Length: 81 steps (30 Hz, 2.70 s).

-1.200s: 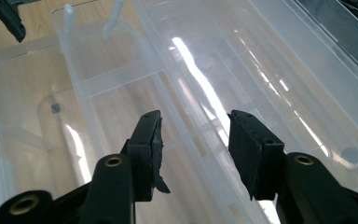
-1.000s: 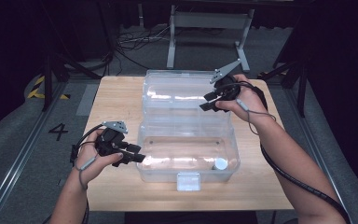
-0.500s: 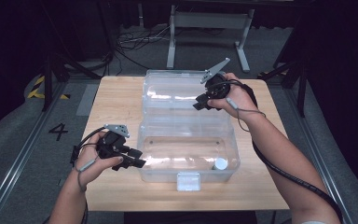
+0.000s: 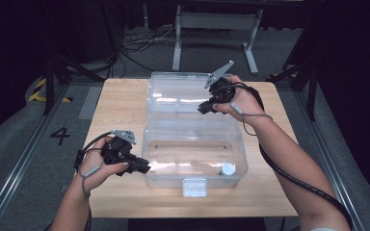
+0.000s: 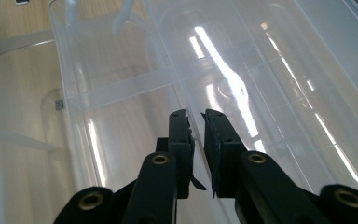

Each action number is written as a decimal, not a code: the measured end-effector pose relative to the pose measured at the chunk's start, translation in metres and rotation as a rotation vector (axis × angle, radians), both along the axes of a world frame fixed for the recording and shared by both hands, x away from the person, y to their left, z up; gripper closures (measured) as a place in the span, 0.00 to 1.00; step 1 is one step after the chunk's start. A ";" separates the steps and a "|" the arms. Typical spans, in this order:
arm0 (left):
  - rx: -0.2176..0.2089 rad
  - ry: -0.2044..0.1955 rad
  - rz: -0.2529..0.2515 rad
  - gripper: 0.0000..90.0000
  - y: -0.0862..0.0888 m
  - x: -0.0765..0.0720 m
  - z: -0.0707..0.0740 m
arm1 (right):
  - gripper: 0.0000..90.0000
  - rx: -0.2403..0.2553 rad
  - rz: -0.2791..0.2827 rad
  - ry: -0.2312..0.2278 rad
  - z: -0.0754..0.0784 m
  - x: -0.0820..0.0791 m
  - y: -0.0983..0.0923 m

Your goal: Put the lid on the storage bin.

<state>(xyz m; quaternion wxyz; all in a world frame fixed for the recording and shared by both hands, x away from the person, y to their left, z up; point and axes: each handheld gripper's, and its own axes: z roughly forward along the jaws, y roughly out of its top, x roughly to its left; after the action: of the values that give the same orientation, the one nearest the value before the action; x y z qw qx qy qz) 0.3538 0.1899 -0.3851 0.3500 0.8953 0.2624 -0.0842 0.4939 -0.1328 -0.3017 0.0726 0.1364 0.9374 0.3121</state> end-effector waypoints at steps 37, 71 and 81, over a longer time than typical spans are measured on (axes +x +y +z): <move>0.023 -0.015 -0.109 0.99 -0.008 -0.006 0.001 | 0.94 0.014 0.033 -0.017 0.007 -0.030 -0.005; 0.054 -0.022 -0.136 0.94 -0.015 -0.007 -0.002 | 0.96 0.016 0.080 -0.016 0.009 -0.063 -0.009; 0.057 -0.020 -0.140 0.94 -0.016 -0.007 -0.002 | 0.96 0.011 0.091 -0.018 0.008 -0.071 -0.009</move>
<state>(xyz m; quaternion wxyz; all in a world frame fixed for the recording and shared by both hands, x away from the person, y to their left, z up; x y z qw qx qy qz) 0.3467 0.1741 -0.3872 0.3203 0.9218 0.1982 -0.0922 0.4226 -0.1423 -0.2941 0.0660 0.0912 0.9402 0.3215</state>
